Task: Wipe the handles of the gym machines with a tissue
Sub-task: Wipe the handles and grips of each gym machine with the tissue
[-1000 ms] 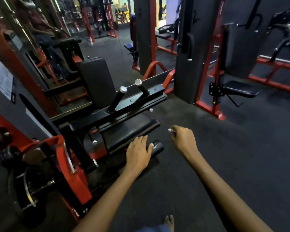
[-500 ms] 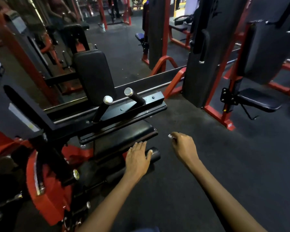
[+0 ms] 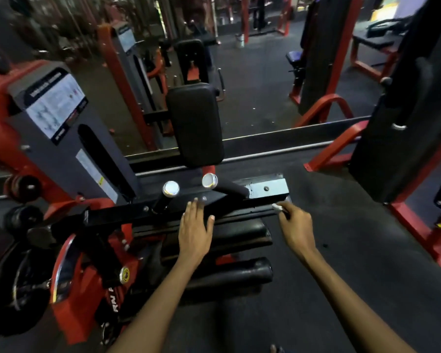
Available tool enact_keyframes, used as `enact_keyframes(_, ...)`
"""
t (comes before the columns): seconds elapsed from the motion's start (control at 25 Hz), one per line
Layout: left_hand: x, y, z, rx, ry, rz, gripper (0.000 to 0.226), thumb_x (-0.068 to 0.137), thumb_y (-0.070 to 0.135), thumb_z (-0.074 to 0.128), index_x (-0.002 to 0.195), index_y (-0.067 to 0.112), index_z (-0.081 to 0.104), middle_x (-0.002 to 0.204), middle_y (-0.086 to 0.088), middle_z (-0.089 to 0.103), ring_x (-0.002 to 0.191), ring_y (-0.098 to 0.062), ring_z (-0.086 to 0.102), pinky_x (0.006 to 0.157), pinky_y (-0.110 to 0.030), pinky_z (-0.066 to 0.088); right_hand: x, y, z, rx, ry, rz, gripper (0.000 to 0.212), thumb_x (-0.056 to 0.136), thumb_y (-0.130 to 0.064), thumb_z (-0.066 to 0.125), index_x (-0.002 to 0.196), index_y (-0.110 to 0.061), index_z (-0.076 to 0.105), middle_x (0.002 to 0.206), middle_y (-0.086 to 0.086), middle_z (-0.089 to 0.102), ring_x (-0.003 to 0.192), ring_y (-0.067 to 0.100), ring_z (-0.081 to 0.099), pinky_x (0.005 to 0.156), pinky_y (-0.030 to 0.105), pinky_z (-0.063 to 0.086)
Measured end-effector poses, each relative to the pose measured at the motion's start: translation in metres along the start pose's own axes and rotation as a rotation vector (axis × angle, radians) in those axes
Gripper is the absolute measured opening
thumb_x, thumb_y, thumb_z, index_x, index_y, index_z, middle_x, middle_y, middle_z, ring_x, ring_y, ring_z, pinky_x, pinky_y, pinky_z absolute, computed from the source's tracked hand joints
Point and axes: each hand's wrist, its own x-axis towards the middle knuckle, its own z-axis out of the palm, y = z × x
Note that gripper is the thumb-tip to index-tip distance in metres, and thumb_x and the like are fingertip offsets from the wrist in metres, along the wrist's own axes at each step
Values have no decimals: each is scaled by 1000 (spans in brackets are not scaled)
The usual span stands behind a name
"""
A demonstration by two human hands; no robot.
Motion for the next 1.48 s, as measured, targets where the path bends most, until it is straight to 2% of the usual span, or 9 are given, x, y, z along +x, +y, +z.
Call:
enact_keyframes(0.16,48,-2,6,56,13,-76,60,101,43,34,151,10,29,159,-11,23,149,-26,14,120,-39,13,49,-5,0,133,-12,45,24,91,-9,54,112,-7,67,90,11,70,80,19,62,70,25,43)
enact_keyframes(0.4,81,-28,22,155,86,7,61,98,42,29,130,-2,57,136,-22,54,132,-37,46,113,-50,28,76,-8,21,268,-73,128,20,91,-9,57,107,-6,69,87,9,68,81,18,64,57,-3,35)
enact_keyframes(0.56,81,-36,30,164,142,56,51,96,35,36,124,0,60,127,-19,60,124,-38,53,109,-44,25,75,-34,45,384,-27,126,23,90,-4,56,109,-8,69,99,4,71,96,15,66,83,11,48)
enact_keyframes(0.76,89,-38,34,122,209,115,48,99,37,34,130,6,54,131,-17,59,127,-38,51,109,-41,20,46,-69,74,354,-127,-460,49,81,17,52,124,-4,59,126,0,59,121,4,52,107,22,37)
enact_keyframes(0.96,88,-42,38,124,222,136,42,99,38,33,129,11,45,128,-16,60,126,-39,52,107,-41,22,63,-21,88,225,-37,-56,51,82,17,48,125,-8,59,126,2,59,122,17,54,107,21,33)
enact_keyframes(1.12,89,-47,39,143,205,133,58,105,44,17,129,6,55,131,-15,59,128,-37,50,108,-42,22,36,-80,88,371,-85,-376,51,81,17,49,127,-5,57,128,2,58,123,8,51,108,22,35)
enact_keyframes(1.24,88,-43,39,135,204,121,64,104,45,14,126,3,58,129,-16,60,127,-38,51,107,-41,22,63,-40,99,198,-66,-441,54,77,19,46,124,-3,58,128,4,57,127,17,48,112,27,30)
enact_keyframes(1.36,91,-41,37,138,204,103,59,103,44,21,127,3,56,131,-15,59,130,-37,49,108,-40,26,119,-2,97,-101,-267,-326,53,77,17,43,123,-3,60,130,14,56,133,33,39,114,33,19)
enact_keyframes(1.48,86,-44,39,125,167,75,55,99,41,29,130,4,56,135,-13,57,134,-35,44,105,-45,37,97,30,89,-283,-252,-448,63,73,17,35,131,-1,52,137,14,49,134,30,37,116,31,15)
